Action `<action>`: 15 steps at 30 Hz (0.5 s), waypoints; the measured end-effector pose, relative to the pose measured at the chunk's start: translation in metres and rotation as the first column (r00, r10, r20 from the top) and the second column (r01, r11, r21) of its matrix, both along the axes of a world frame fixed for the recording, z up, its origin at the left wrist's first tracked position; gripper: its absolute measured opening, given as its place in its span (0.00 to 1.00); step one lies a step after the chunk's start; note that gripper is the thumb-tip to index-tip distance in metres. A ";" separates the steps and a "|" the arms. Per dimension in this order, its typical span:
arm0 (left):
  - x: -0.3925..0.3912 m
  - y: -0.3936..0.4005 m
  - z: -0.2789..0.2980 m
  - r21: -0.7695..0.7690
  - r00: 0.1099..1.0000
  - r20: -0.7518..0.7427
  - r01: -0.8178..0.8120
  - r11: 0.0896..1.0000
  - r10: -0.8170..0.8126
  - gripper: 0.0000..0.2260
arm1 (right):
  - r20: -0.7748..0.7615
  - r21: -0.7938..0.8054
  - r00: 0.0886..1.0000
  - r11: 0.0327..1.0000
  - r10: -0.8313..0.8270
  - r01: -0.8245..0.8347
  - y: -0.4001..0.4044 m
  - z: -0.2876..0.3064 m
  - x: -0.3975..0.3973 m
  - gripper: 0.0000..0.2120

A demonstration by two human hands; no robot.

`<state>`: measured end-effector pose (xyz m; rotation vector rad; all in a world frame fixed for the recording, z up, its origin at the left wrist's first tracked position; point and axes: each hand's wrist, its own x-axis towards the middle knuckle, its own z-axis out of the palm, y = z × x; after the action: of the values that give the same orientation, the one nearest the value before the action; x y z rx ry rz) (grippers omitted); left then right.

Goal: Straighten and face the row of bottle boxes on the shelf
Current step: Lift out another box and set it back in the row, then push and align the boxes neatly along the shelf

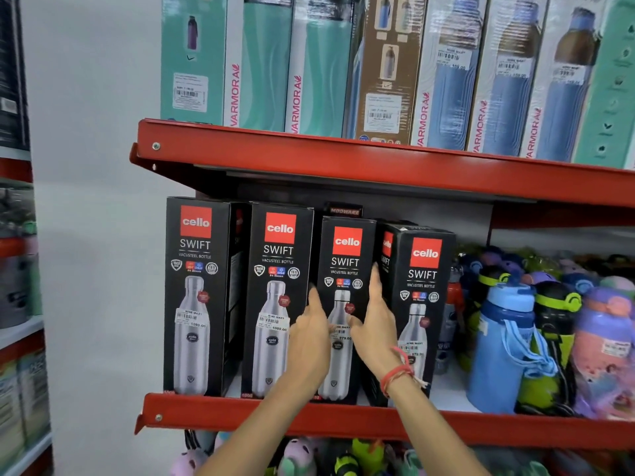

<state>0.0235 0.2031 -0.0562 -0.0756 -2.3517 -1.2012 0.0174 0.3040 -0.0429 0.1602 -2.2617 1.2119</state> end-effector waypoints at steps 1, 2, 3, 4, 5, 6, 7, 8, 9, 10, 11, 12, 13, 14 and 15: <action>0.000 0.001 0.001 -0.025 1.000 -0.004 -0.006 1.000 0.006 0.25 | -0.013 0.017 1.000 1.000 -0.019 0.019 0.001 0.002 0.002 0.45; -0.001 0.002 0.002 -0.099 1.000 -0.021 -0.024 0.995 0.022 0.26 | -0.029 0.033 0.999 0.999 -0.037 0.038 0.002 0.005 0.003 0.44; -0.004 0.003 0.002 -0.185 0.999 -0.040 -0.042 0.982 0.035 0.28 | -0.049 0.047 0.997 0.997 -0.055 0.057 0.003 0.009 0.005 0.43; -0.003 0.004 0.003 -0.229 0.998 -0.053 -0.051 0.972 0.040 0.29 | -0.066 0.058 0.995 0.996 -0.071 0.075 0.004 0.012 0.007 0.42; -0.001 0.006 0.005 -0.248 0.997 -0.061 -0.052 0.967 0.038 0.29 | -0.083 0.068 0.993 0.994 -0.083 0.089 0.006 0.016 0.009 0.41; 0.002 0.007 0.007 -0.246 0.998 -0.066 -0.033 0.969 0.017 0.28 | -0.103 0.075 0.990 0.992 -0.097 0.105 0.009 0.020 0.010 0.41; 0.005 0.004 0.009 -0.217 0.996 -0.076 0.020 0.976 -0.038 0.28 | -0.124 0.072 0.985 0.989 -0.117 0.127 0.007 0.024 0.012 0.40; 0.009 -0.002 0.011 -0.166 0.990 -0.097 0.088 0.982 -0.105 0.27 | -0.148 0.061 0.979 0.987 -0.141 0.152 0.004 0.026 0.013 0.39; 0.013 -0.009 0.013 -0.110 0.976 -0.136 0.154 0.982 -0.169 0.25 | -0.180 0.046 0.969 0.983 -0.170 0.180 -0.001 0.028 0.014 0.39; 0.017 -0.022 0.014 -0.065 0.961 -0.181 0.200 0.978 -0.209 0.24 | -0.213 0.021 0.956 0.978 -0.199 0.208 -0.011 0.028 0.016 0.38; 0.019 -0.035 0.014 -0.043 0.949 -0.232 0.208 0.977 -0.212 0.22 | -0.252 -0.008 0.942 0.974 -0.222 0.227 -0.022 0.027 0.018 0.37; 0.021 -0.050 0.013 -0.026 0.939 -0.283 0.198 0.980 -0.197 0.20 | -0.296 -0.041 0.926 0.972 -0.233 0.232 -0.033 0.026 0.020 0.36; 0.023 -0.064 0.011 0.000 0.930 -0.323 0.186 0.983 -0.176 0.18 | -0.344 -0.069 0.910 0.973 -0.230 0.220 -0.046 0.024 0.022 0.34; 0.025 -0.079 0.010 0.032 0.923 -0.352 0.179 0.983 -0.156 0.16 | -0.389 -0.090 0.897 0.978 -0.210 0.190 -0.058 0.022 0.023 0.31; 0.026 -0.094 0.007 0.064 0.916 -0.377 0.174 0.983 -0.138 0.15 | -0.419 -0.101 0.892 0.985 -0.170 0.140 -0.072 0.020 0.024 0.29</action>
<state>0.0492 0.1094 -0.0494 -0.4286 -1.9823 -1.2487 0.0412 0.2324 -0.0233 0.1937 -1.8128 1.0486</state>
